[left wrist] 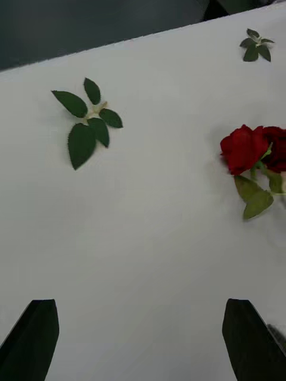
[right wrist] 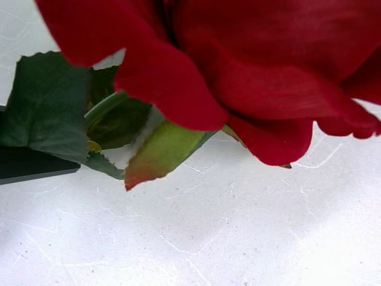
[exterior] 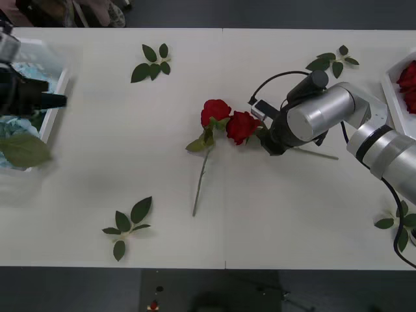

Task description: Put the red flowers into the right box and the blue flowers into the left box

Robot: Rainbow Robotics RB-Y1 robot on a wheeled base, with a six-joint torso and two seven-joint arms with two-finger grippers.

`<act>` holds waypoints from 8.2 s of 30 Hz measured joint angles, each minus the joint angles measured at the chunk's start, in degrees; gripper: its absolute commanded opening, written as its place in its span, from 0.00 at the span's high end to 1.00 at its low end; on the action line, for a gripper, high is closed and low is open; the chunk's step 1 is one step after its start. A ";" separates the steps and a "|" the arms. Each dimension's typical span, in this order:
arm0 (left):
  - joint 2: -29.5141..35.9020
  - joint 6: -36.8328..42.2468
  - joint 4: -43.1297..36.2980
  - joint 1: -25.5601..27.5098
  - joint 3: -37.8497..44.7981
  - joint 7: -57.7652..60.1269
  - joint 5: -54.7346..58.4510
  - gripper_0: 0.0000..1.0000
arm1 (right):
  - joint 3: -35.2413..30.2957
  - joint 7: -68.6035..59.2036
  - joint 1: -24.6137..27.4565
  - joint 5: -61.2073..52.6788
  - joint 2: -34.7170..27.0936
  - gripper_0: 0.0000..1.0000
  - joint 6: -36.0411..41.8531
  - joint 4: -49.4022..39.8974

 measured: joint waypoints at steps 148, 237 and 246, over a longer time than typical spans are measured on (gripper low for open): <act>-34.64 -31.65 -19.21 -18.55 -13.40 41.31 -21.25 0.48 | -28.74 46.69 22.34 -68.61 8.07 1.00 -9.26 -26.13; -5.96 -14.98 -38.81 0.26 -12.96 28.38 -26.82 0.00 | -23.19 31.86 12.04 -32.56 -32.72 0.18 -5.43 16.57; -5.98 -14.13 -38.79 0.64 -10.17 27.28 -26.79 0.00 | -30.96 46.03 12.03 -63.04 -32.72 0.19 13.42 12.36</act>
